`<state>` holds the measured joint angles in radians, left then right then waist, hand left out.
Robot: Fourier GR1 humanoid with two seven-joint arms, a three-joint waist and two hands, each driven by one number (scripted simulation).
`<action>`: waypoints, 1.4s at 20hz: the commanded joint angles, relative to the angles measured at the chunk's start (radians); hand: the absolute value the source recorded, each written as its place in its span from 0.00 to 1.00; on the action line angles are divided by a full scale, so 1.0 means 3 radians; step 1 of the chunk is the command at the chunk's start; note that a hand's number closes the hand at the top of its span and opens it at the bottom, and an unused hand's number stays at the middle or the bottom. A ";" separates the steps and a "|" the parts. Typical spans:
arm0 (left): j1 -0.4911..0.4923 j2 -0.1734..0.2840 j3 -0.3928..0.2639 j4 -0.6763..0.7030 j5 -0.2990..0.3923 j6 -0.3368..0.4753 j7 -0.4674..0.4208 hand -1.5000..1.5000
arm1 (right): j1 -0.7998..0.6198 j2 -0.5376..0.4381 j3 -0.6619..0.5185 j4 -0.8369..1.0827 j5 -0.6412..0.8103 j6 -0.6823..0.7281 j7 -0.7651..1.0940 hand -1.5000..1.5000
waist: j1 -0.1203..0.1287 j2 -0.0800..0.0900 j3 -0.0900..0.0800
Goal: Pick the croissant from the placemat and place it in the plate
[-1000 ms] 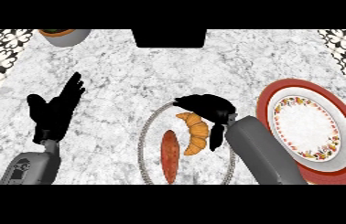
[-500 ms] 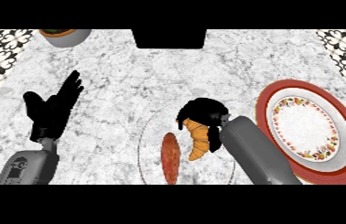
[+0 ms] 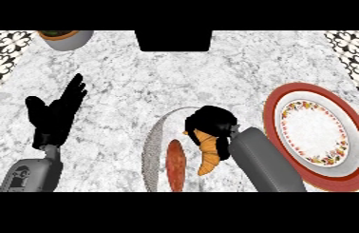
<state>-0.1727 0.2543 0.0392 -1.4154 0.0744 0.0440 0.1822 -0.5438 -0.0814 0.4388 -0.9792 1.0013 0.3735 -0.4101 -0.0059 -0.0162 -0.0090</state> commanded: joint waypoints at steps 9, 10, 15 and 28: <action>0.0305 0.0020 0.0138 -0.0042 -0.0006 0.0109 -0.0022 0.50 | 0.2142 -0.0656 0.0167 -0.2294 0.0082 -0.0828 0.0149 1.00 | -0.0340 -0.0044 0.0028; 0.0311 -0.0019 0.0124 0.0010 -0.0004 0.0086 -0.0143 0.50 | 0.2091 -0.0524 0.0047 -0.2600 -0.0030 -0.0791 0.0302 1.00 | -0.0306 -0.0027 0.0022; 0.0480 0.0071 0.0177 -0.0110 0.0085 -0.0052 -0.0175 0.50 | 0.2624 -0.0577 -0.0345 -0.3571 -0.0165 -0.1328 0.0377 1.00 | -0.0266 -0.0029 0.0026; -0.0103 -0.0032 0.0079 -0.0027 -0.0007 -0.0003 0.0158 0.50 | 0.3003 -0.0640 -0.1793 -0.4089 -0.1551 -0.0995 0.0839 1.00 | -0.0008 0.0055 0.0032</action>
<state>-0.1454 0.2401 0.0549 -1.4285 0.0684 0.0440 0.1788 0.3791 -0.2671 0.0319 -2.2403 0.6530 0.0486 -0.1781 -0.0204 -0.0028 -0.0002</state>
